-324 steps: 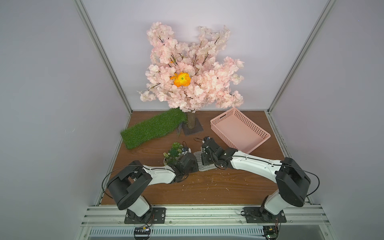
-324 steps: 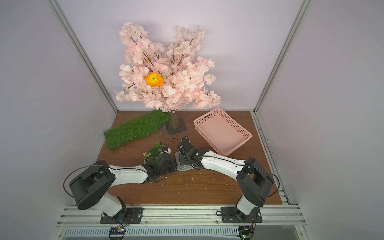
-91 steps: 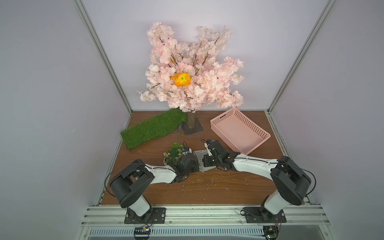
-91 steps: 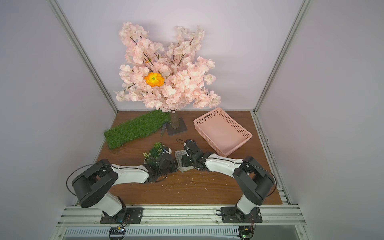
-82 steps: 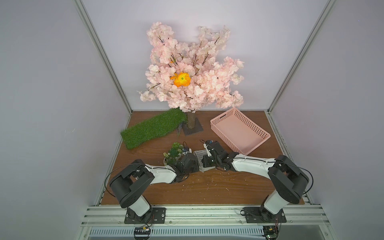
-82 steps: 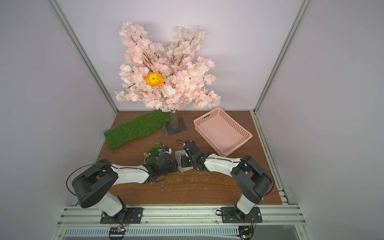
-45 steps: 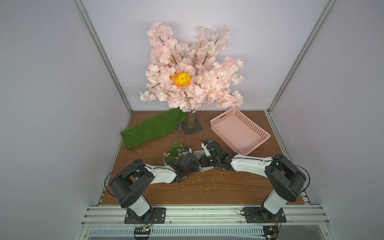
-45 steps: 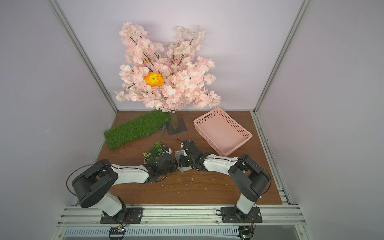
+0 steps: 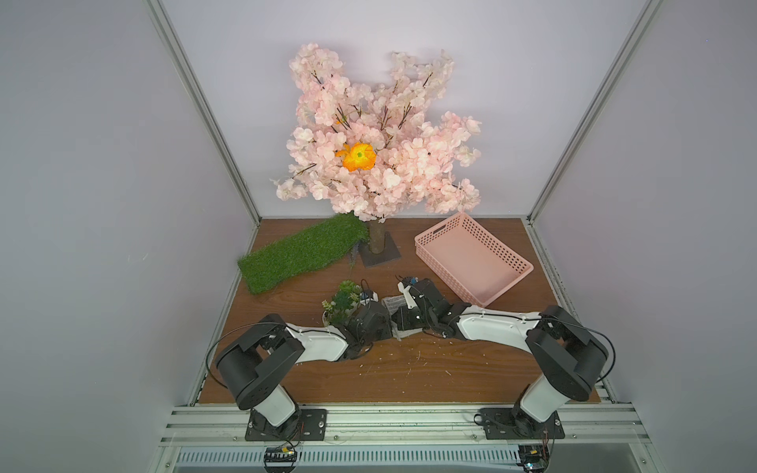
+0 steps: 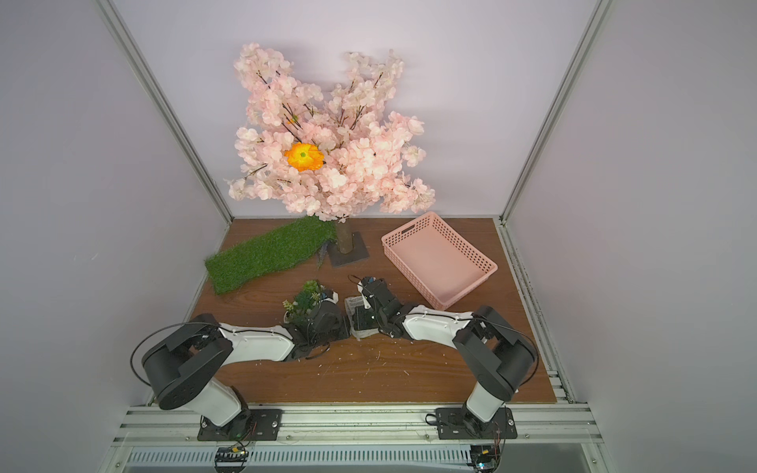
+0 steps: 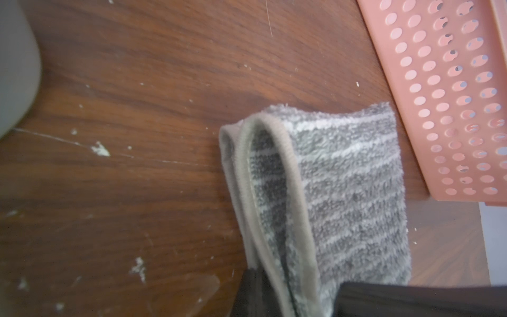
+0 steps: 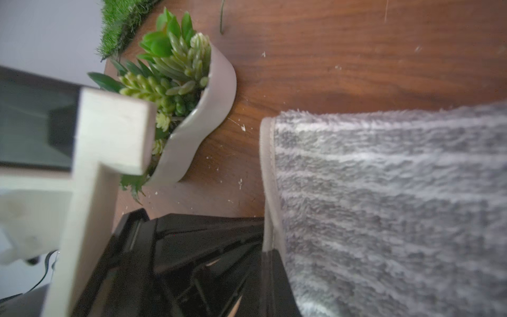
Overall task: Fold the square dishcloth
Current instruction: Smooth out the cleaning item at the center of the board.
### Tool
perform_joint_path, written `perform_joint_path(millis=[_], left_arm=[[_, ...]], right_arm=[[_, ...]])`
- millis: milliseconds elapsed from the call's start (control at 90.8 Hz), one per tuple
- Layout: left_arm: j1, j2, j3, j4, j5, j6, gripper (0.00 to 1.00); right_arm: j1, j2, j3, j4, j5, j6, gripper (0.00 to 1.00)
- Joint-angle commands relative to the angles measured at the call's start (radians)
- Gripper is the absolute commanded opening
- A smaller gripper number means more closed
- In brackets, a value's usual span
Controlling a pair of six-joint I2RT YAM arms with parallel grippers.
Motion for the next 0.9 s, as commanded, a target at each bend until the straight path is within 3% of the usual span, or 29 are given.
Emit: perform_joint_path(millis=[0, 892], left_arm=[[-0.005, -0.004, -0.005, 0.001, -0.001, -0.002, 0.05], [-0.004, -0.007, 0.0, -0.011, -0.005, -0.001, 0.06]], right_arm=[[0.001, -0.024, -0.008, -0.027, 0.056, -0.007, 0.05], [0.009, 0.078, -0.016, 0.043, -0.019, 0.031, 0.04]])
